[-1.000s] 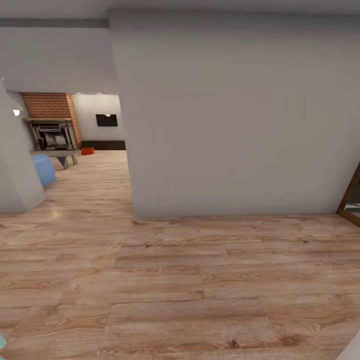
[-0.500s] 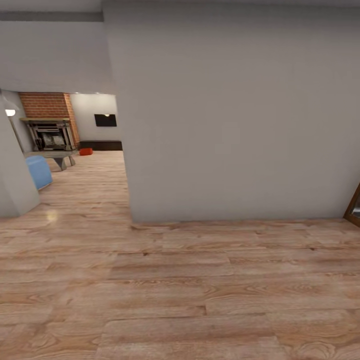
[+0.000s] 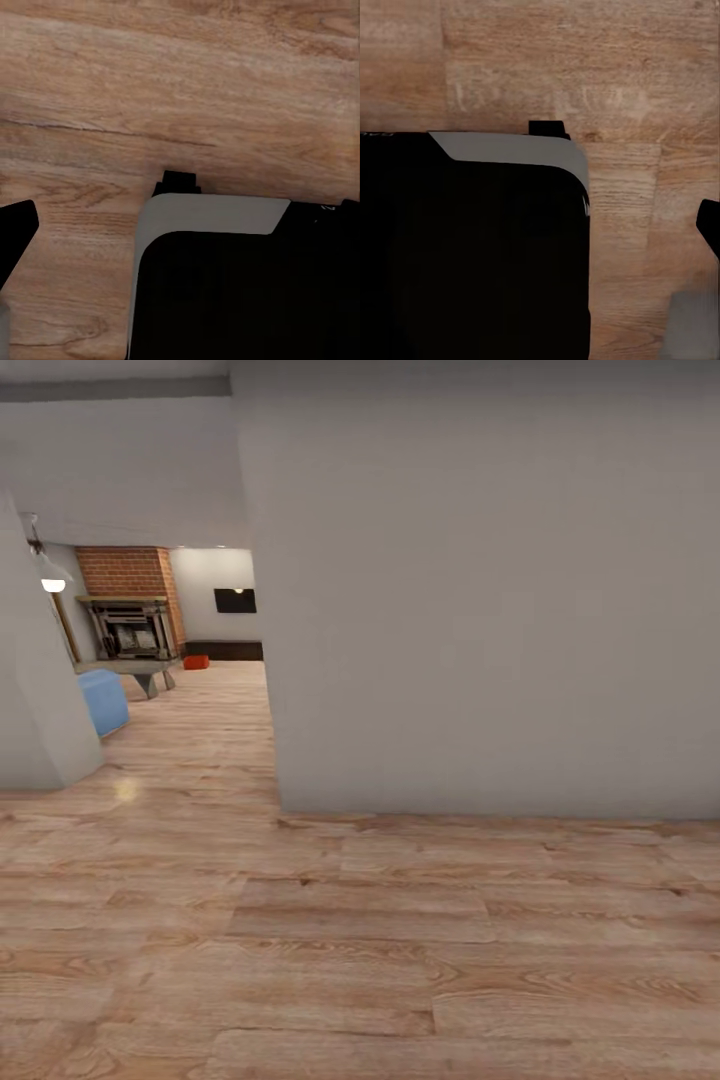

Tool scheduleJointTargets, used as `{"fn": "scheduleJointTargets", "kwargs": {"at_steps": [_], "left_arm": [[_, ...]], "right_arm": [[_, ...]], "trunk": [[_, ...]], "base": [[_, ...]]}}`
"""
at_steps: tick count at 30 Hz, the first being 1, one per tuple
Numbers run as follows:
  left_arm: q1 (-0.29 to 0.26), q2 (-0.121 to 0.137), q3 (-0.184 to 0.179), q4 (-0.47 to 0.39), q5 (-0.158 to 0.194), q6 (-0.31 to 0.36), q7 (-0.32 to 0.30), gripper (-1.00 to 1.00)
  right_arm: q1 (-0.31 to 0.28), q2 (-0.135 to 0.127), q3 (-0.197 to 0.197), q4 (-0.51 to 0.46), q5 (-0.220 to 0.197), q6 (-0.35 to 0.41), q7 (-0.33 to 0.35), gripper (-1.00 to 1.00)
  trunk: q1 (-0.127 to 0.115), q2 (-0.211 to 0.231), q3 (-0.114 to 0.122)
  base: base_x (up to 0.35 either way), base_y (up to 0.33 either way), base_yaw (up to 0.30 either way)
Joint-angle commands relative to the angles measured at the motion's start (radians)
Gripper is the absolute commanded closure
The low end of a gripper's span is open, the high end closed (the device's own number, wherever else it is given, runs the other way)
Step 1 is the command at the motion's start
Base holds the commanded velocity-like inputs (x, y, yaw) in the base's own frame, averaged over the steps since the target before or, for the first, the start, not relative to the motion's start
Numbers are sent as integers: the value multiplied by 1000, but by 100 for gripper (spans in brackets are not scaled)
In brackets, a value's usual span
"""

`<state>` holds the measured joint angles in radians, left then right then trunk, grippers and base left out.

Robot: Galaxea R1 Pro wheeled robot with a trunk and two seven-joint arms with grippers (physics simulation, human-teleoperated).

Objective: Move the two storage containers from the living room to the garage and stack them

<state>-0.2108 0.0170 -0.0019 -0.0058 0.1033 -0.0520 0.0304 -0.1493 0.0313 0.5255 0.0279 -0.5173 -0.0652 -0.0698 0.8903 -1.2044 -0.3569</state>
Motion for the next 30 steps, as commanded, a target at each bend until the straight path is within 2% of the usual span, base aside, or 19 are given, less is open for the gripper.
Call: {"fn": "scheduleJointTargets", "kwargs": {"at_steps": [1, 11, 22, 30], "left_arm": [[-1, 0, -1, 1, 10, -3, 0, -100], [-1, 0, -1, 1, 10, -3, 0, -100], [-1, 0, -1, 1, 10, -4, 0, -100], [-1, 0, -1, 1, 10, -4, 0, -100]], "right_arm": [[-1, 1, 8, 3, -9, -5, -1, -100], [-1, 0, 8, 3, -9, -5, -1, -100], [-1, -1, 8, 3, -10, -4, -1, -100], [-1, -1, 8, 3, -12, -4, -1, -100]], "trunk": [[1, -1, -1], [1, -1, -1], [1, -1, -1], [1, -1, -1]], "base": [[315, 0, 269], [315, 0, 259], [315, 0, 38], [315, 0, 231]]}}
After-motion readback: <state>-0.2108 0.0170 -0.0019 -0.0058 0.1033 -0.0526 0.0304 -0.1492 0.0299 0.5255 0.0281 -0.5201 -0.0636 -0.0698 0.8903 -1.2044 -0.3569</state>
